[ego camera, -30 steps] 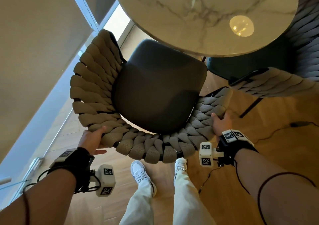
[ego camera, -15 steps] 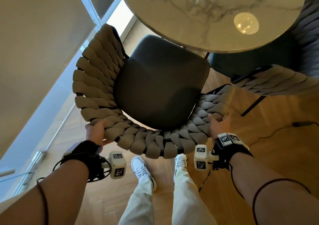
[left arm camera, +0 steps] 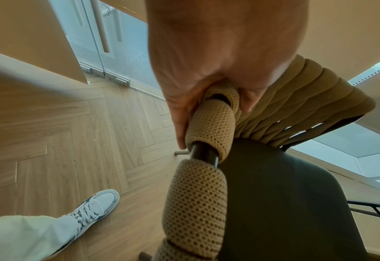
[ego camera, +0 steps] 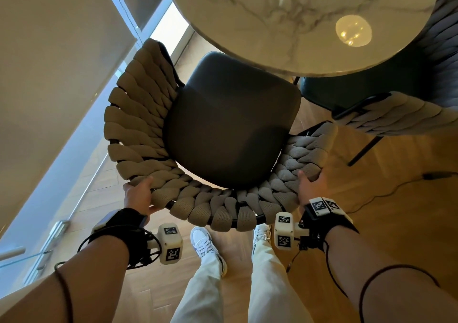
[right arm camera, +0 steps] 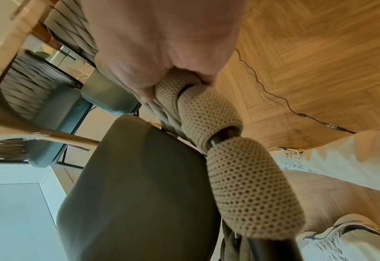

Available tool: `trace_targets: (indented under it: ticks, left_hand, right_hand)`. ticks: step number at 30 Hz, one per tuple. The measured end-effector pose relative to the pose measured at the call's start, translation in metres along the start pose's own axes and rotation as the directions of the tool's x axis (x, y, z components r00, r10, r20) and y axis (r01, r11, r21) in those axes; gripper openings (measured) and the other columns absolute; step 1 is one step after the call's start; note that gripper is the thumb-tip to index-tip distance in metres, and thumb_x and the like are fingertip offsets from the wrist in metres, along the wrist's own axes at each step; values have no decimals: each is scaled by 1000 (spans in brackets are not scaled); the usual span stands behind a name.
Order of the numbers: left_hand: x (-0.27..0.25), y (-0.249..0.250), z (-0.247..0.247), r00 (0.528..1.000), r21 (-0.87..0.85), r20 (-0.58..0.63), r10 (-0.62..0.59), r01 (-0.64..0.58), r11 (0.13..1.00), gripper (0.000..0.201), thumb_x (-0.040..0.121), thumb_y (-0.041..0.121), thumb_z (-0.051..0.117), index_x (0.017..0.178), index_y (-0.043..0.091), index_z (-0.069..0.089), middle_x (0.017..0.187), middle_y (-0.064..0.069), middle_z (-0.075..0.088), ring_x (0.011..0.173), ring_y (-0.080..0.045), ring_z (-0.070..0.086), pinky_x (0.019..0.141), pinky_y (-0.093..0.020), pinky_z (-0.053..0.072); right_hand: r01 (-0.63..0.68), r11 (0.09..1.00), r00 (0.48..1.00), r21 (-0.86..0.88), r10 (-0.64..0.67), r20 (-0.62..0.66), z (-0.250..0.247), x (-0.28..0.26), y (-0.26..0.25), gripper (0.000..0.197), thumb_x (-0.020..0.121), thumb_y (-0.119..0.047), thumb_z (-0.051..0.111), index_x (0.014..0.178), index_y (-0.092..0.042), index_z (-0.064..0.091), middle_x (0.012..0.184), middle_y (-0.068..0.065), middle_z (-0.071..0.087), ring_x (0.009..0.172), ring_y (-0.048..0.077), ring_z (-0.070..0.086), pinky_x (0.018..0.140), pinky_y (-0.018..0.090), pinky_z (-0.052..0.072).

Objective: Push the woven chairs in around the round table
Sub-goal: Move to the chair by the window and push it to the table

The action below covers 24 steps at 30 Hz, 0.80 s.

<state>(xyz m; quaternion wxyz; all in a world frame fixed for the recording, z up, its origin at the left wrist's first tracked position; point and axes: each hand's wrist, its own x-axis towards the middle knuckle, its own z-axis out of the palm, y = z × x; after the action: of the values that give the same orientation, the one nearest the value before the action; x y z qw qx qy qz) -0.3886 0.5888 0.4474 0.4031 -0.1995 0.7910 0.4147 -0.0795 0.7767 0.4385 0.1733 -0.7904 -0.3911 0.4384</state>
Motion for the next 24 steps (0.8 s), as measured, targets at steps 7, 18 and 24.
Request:
trace_targets:
  ticks: [7, 18, 24]
  left_hand:
    - [-2, -7, 5, 1000, 13, 19, 14, -14, 1000, 59, 95, 29, 59, 145, 18, 31, 142, -16, 50, 122, -38, 56, 88, -56, 54]
    - [1, -11, 1, 999, 53, 40, 20, -22, 998, 59, 93, 29, 61, 144, 19, 33, 141, -16, 51, 120, -40, 58, 72, -47, 56]
    - [3, -15, 1, 999, 45, 48, 20, -22, 999, 60, 92, 29, 61, 143, 19, 33, 140, -17, 51, 120, -40, 58, 66, -44, 56]
  right_hand:
    - [7, 1000, 1000, 0, -7, -6, -9, 5, -3, 73, 92, -26, 61, 153, -15, 21, 155, 11, 33, 143, 32, 32, 118, 45, 25]
    - [16, 1000, 1000, -10, -16, 9, -13, 3, -6, 68, 92, -22, 60, 151, -12, 26, 151, 15, 39, 139, 33, 37, 114, 42, 28]
    - [31, 999, 999, -16, -30, 10, -15, 2, -6, 68, 93, -21, 59, 151, -11, 25, 154, 13, 36, 141, 32, 34, 115, 40, 25]
